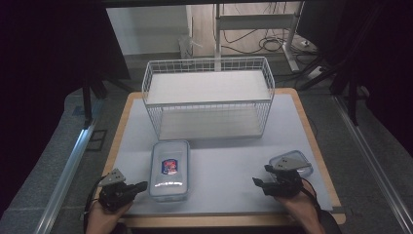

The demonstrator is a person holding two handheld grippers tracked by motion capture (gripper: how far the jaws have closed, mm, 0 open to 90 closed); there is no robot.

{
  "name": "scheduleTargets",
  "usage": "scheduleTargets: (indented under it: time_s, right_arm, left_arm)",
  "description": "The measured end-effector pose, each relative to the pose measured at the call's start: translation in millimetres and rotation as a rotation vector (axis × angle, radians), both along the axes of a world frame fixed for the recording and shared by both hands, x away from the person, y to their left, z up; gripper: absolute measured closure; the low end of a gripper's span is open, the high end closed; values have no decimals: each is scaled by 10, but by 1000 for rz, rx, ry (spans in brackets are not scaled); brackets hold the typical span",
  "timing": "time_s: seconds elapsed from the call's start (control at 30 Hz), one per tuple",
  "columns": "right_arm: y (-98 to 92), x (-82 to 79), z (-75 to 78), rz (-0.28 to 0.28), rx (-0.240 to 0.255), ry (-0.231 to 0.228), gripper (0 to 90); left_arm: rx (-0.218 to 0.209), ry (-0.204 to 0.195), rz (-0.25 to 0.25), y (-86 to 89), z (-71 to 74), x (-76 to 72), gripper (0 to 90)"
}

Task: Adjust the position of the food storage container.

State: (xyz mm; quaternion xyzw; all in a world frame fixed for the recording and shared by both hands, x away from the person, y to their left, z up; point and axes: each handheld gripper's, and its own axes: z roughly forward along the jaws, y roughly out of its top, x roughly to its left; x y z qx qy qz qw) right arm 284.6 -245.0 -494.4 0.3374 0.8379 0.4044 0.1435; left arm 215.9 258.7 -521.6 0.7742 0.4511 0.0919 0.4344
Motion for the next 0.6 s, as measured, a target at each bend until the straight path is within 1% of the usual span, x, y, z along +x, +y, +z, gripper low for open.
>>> scheduleTargets:
  time_s: [0.03,0.07,0.1,0.2,0.23,0.3,0.33,0.37,0.4,0.47,0.5,0.6]
  right_arm:
    - [0,0,0,0,0,0,321]
    - [2,1,0,2,1,1,321]
    - [3,1,0,2,1,1,321]
    - [4,-1,1,3,1,1,322]
    - [4,-2,2,3,1,1,321]
    - [4,-4,5,5,2,1,321]
    - [4,-4,5,5,2,1,321]
    - [5,-6,10,7,3,1,321]
    - [6,-8,11,7,3,1,321]
    - [11,-11,12,8,3,3,322]
    - [11,-11,12,8,3,3,322]
    - [18,-13,14,6,15,6,324]
  left_arm:
    - [0,0,0,0,0,0,900]
    - [5,6,-22,-59,1,8,900]
    - [6,15,-33,-96,-3,13,900]
    - [35,38,-80,-244,-34,30,900]
    - [41,38,-90,-293,-37,33,900]
    - [21,34,-120,-365,-18,33,900]
    - [21,34,-120,-365,-18,33,900]
    - [21,29,-150,-453,-11,37,900]
    - [23,29,-160,-501,-13,41,900]
    - [34,20,-178,-590,-12,48,900]
    - [34,20,-178,-590,-12,48,900]
    - [34,5,-204,-742,-12,77,900]
